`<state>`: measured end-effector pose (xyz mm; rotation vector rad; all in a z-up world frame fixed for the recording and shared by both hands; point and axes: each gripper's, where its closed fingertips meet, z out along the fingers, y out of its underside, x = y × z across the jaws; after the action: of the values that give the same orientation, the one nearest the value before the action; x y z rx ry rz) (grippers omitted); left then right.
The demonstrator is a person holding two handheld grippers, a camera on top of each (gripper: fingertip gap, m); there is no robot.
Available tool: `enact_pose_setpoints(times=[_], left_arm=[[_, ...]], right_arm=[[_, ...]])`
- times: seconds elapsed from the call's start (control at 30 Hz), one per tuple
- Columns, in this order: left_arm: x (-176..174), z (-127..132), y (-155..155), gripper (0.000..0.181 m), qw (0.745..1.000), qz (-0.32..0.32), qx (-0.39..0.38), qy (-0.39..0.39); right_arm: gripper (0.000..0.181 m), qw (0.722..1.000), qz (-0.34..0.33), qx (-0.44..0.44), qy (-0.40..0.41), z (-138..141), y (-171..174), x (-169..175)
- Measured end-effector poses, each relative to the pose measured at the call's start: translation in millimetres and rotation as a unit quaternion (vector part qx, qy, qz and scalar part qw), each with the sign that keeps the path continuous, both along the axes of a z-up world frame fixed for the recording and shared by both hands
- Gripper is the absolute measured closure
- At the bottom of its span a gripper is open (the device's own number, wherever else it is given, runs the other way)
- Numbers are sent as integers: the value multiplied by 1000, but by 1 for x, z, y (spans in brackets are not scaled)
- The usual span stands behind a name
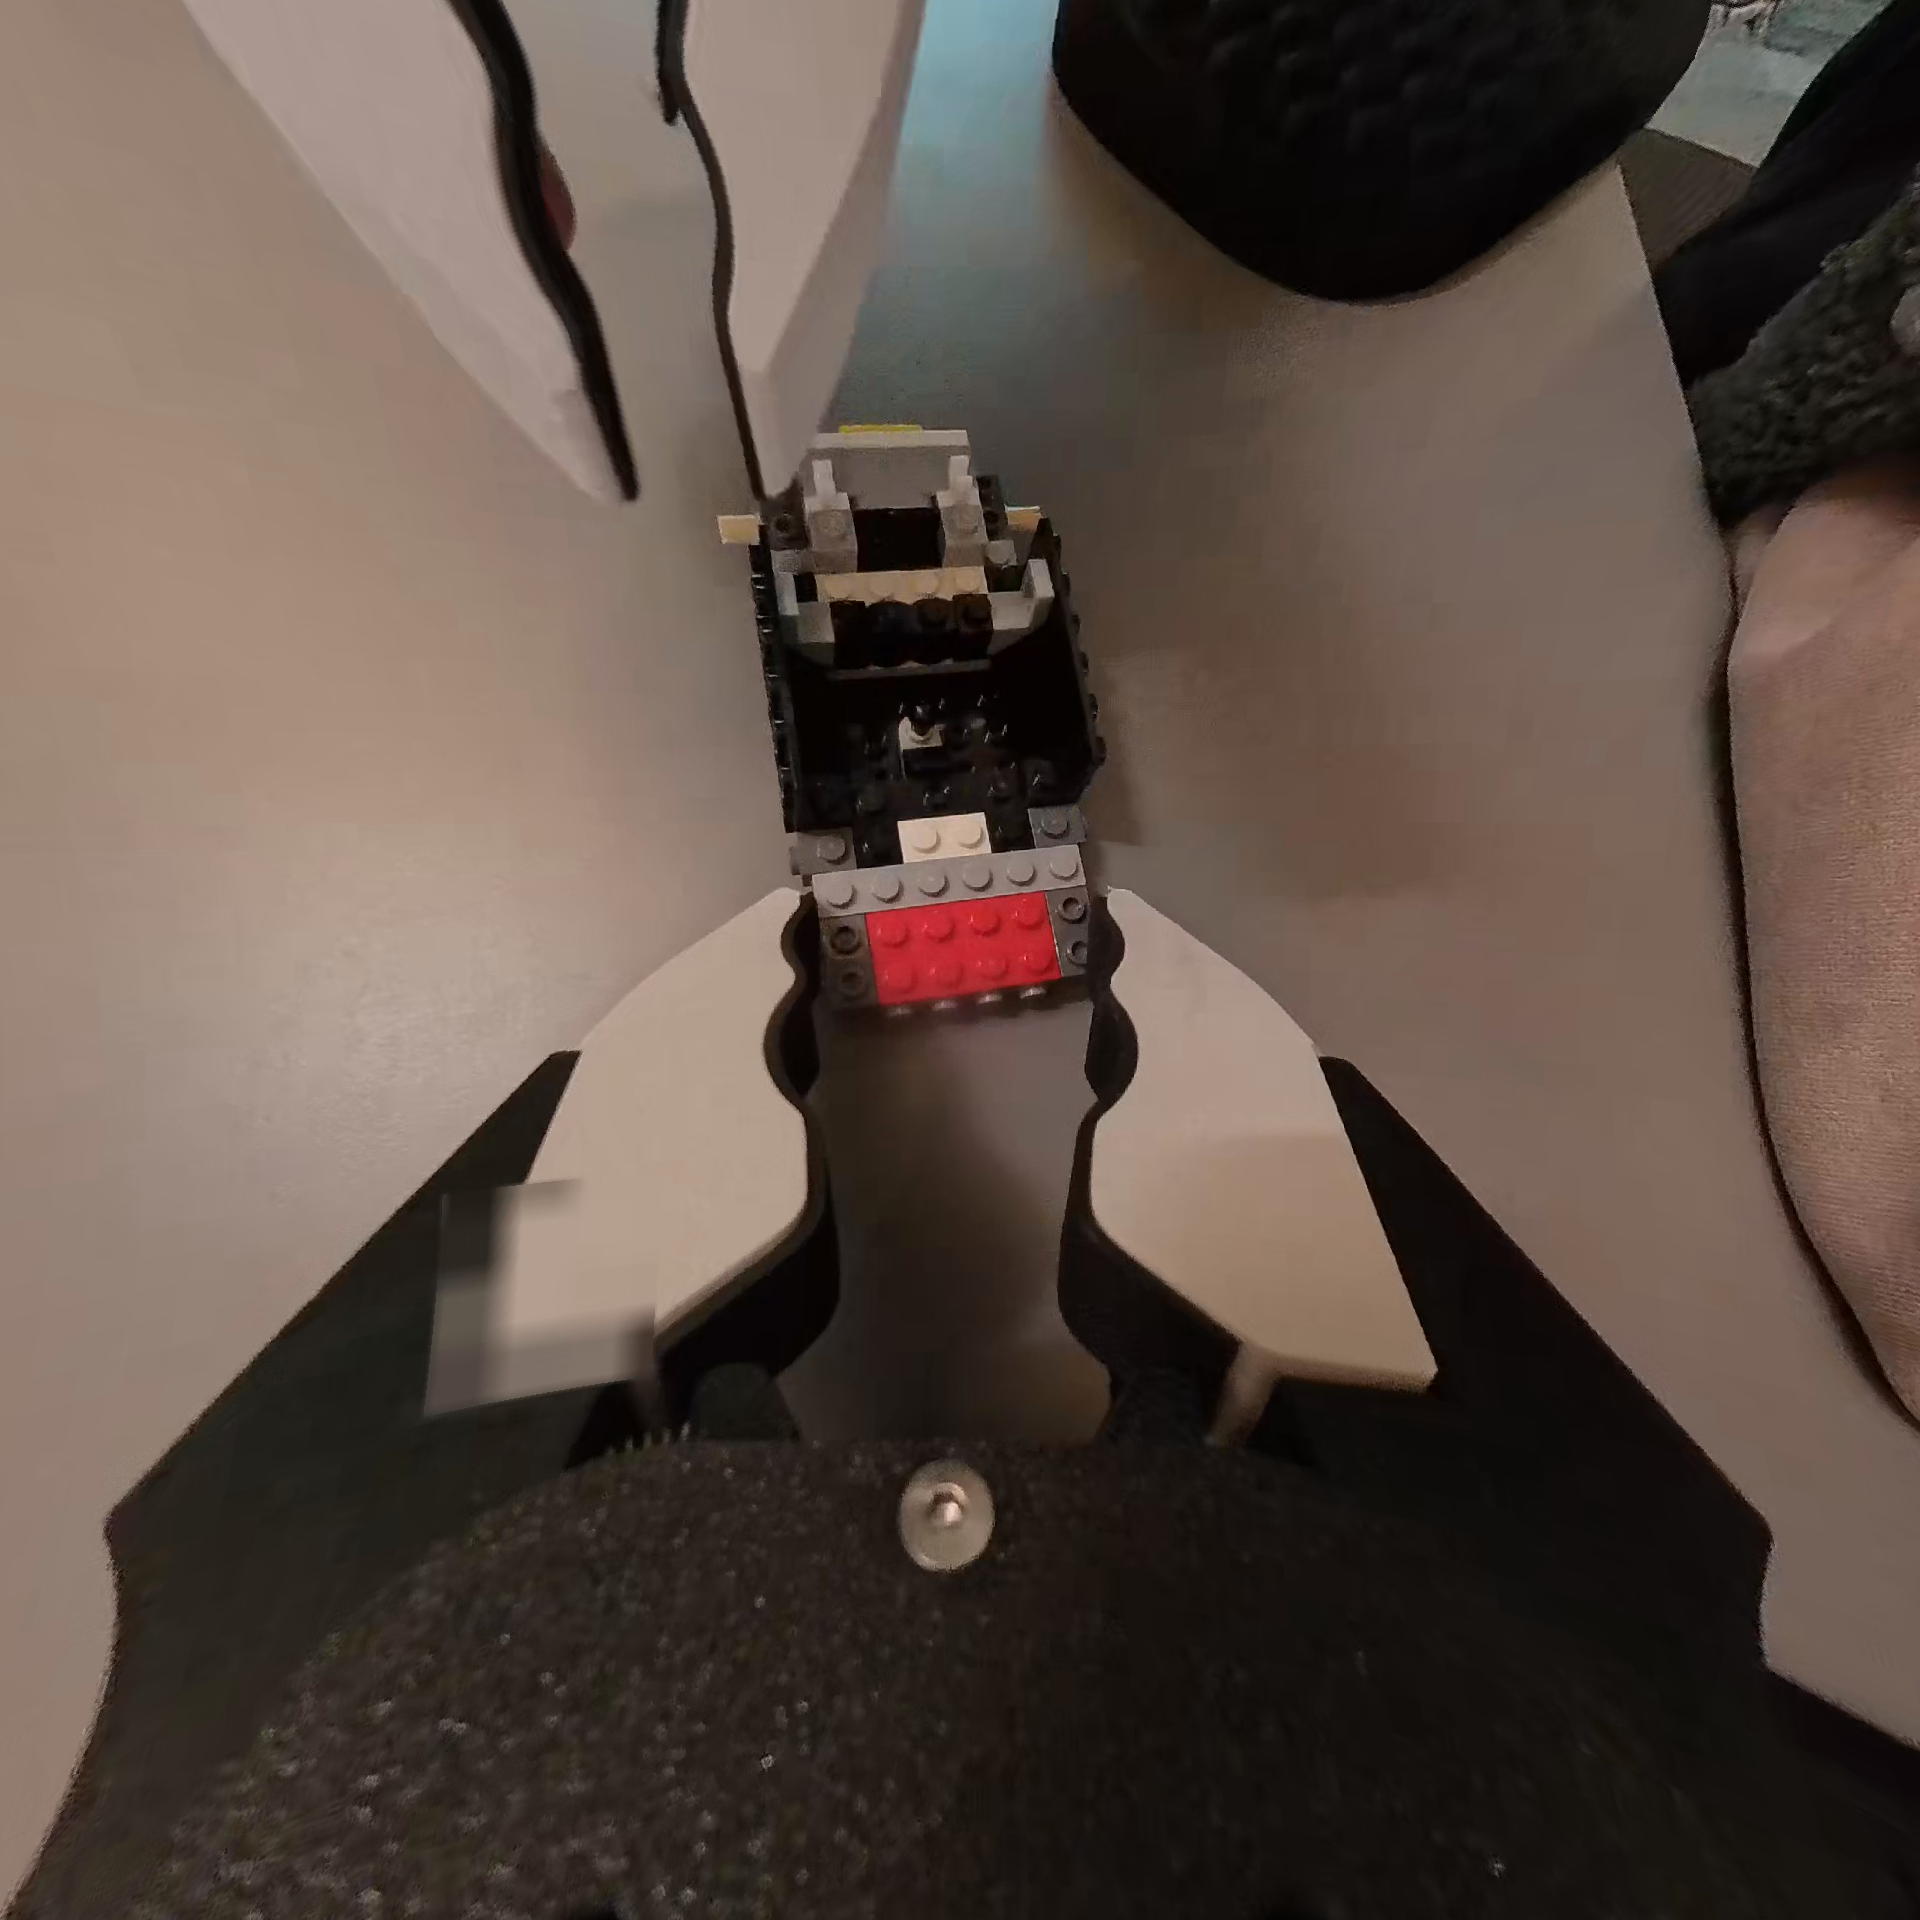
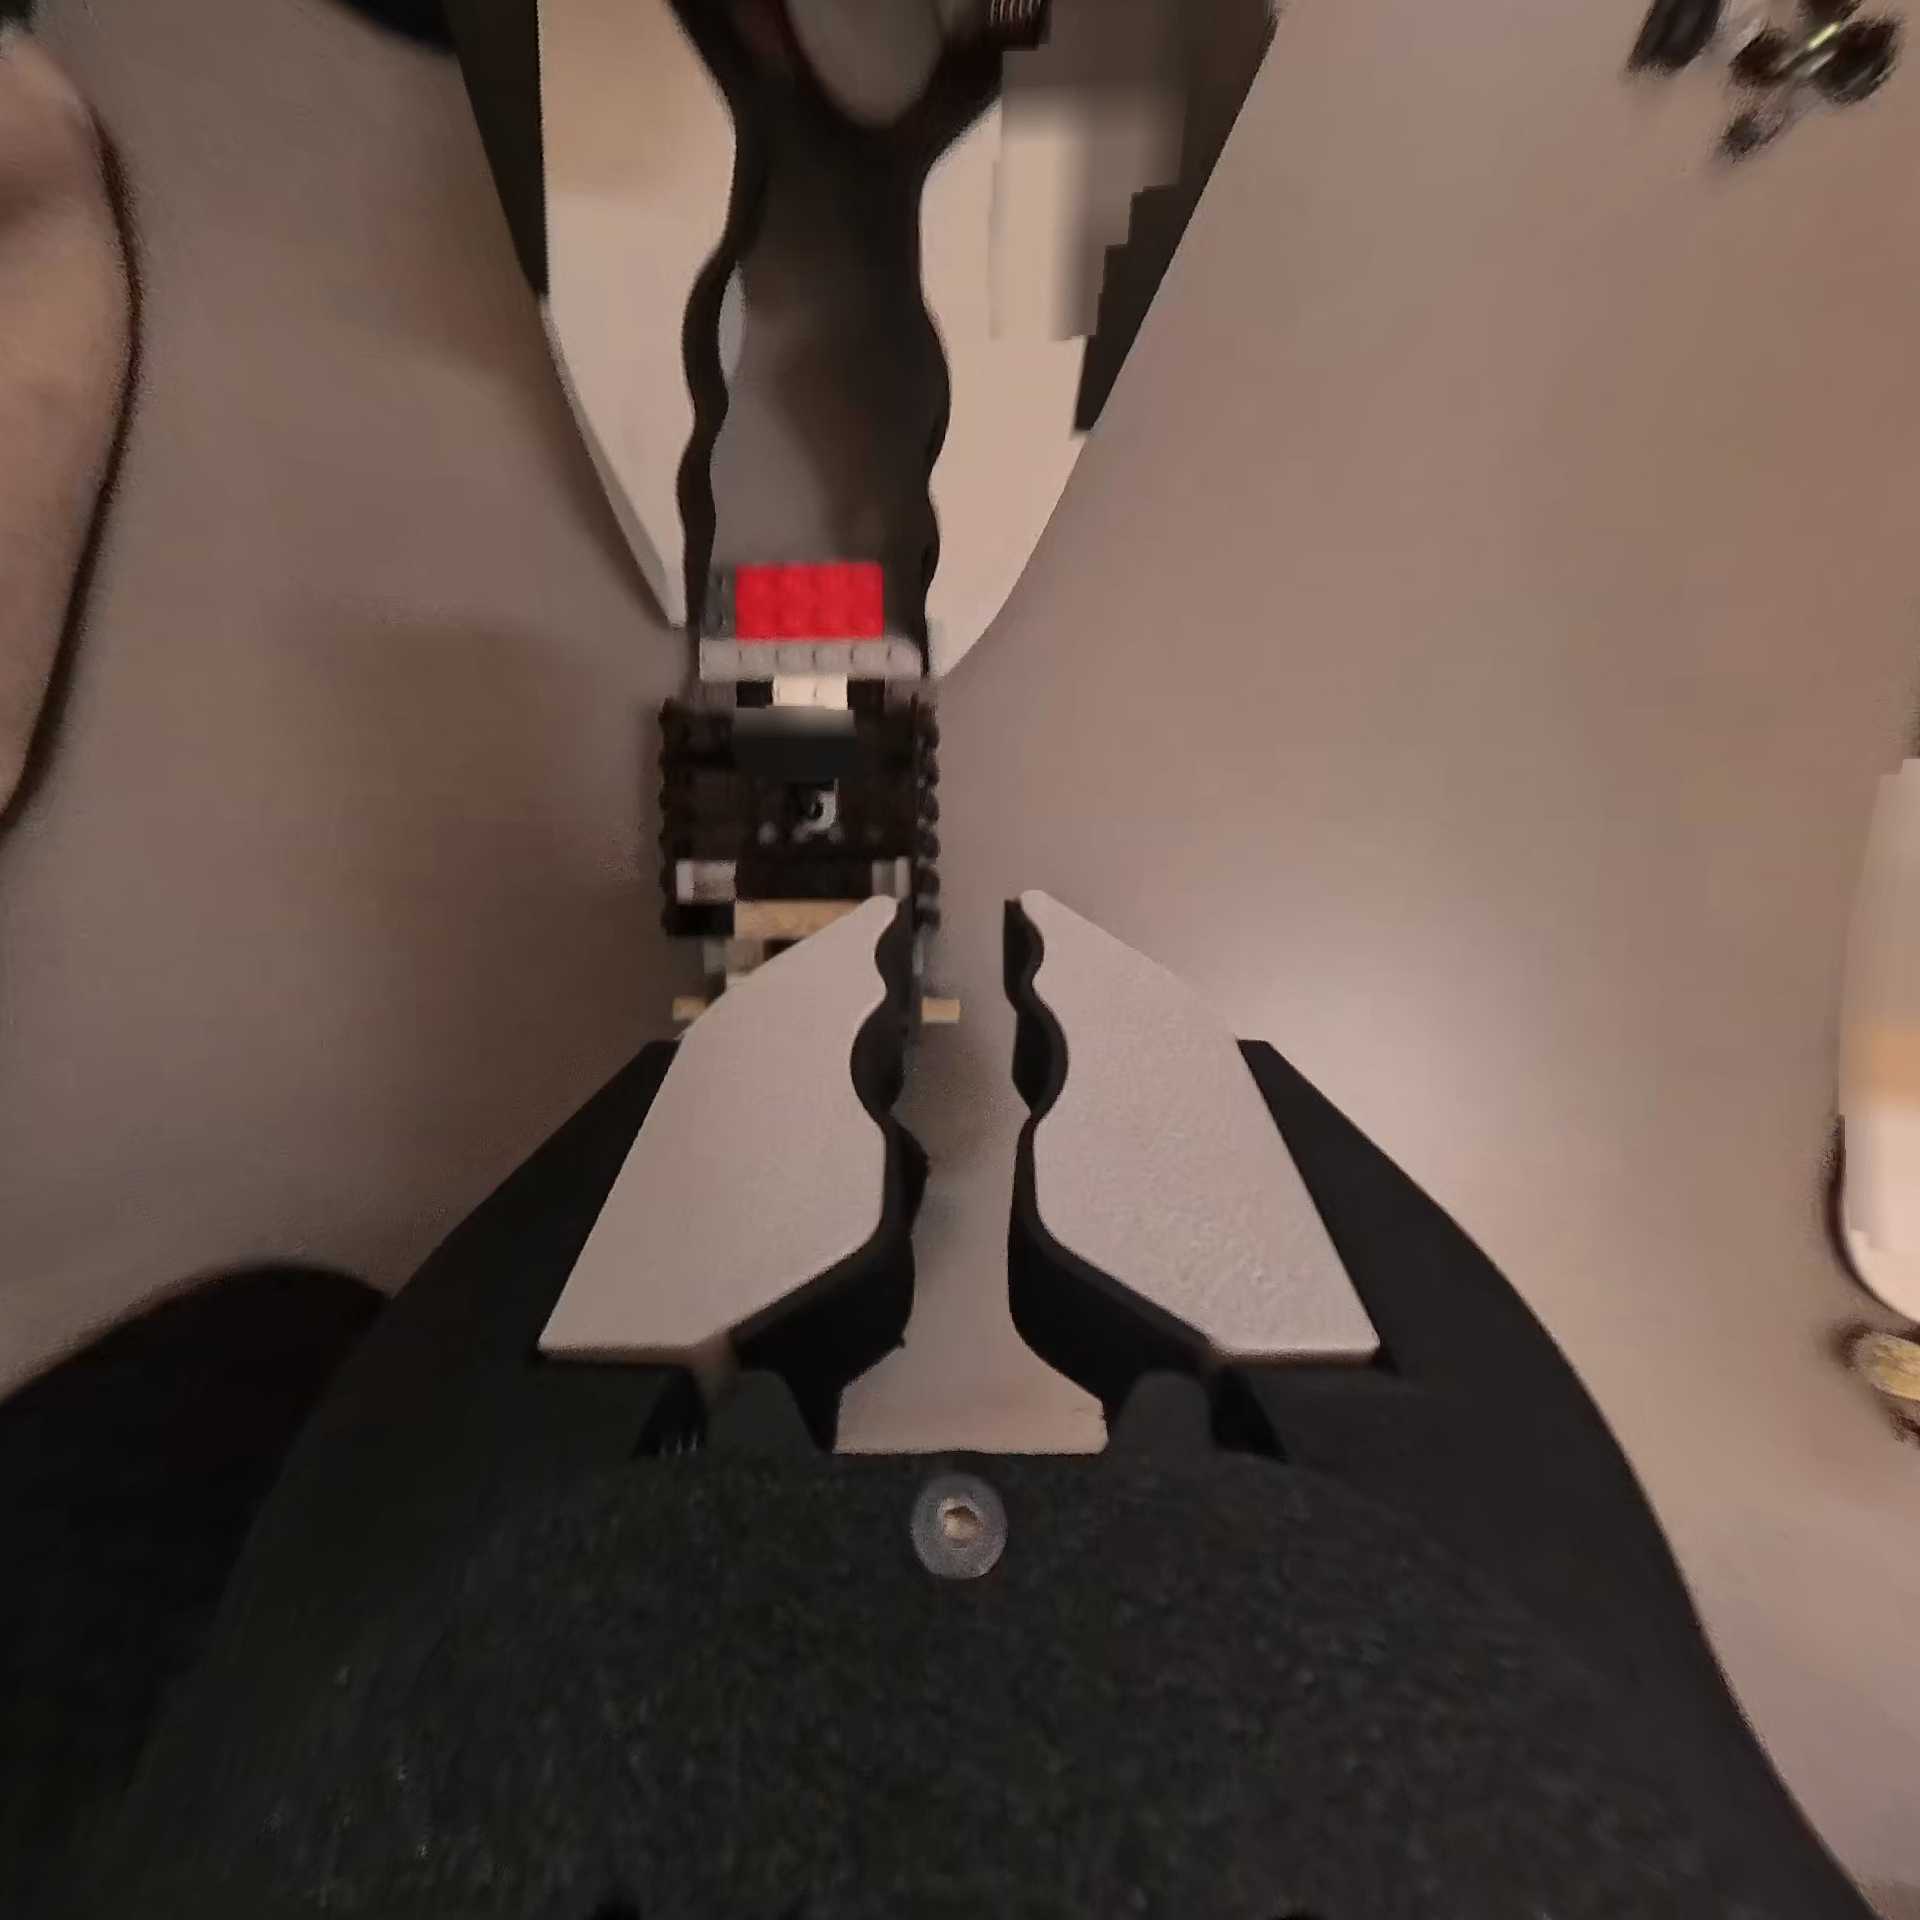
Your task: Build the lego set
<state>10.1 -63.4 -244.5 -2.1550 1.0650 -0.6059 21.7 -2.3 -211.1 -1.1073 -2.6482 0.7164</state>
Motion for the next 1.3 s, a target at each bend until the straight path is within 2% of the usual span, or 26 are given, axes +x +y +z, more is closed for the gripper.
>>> enact_pose_setpoints(times=[0.23,0.47,0.73,0.9,1.2,1.23,1.3], left_arm=[[0,0,0,132,1000,-1,3,2],[0,0,0,132,1000,2,-4,-5],[1,-1,-3,132,1000,-1,-14,-12],[1,-1,-3,132,1000,-2,-15,-13],[0,0,-3,132,1000,0,-11,-9],[0,0,-3,132,1000,1,-8,-9],[1,0,-5,130,1000,-5,-8,-12]], right_arm=[[171,998,42,7,-48,-15,-5,7],[178,991,71,78,-81,-24,-4,6],[178,985,41,141,-86,-27,-4,6],[178,976,51,191,-88,-27,-4,7],[178,982,37,172,-70,-26,-5,7],[176,985,29,156,-70,-25,-4,8],[155,989,16,129,-70,-18,-2,10]])
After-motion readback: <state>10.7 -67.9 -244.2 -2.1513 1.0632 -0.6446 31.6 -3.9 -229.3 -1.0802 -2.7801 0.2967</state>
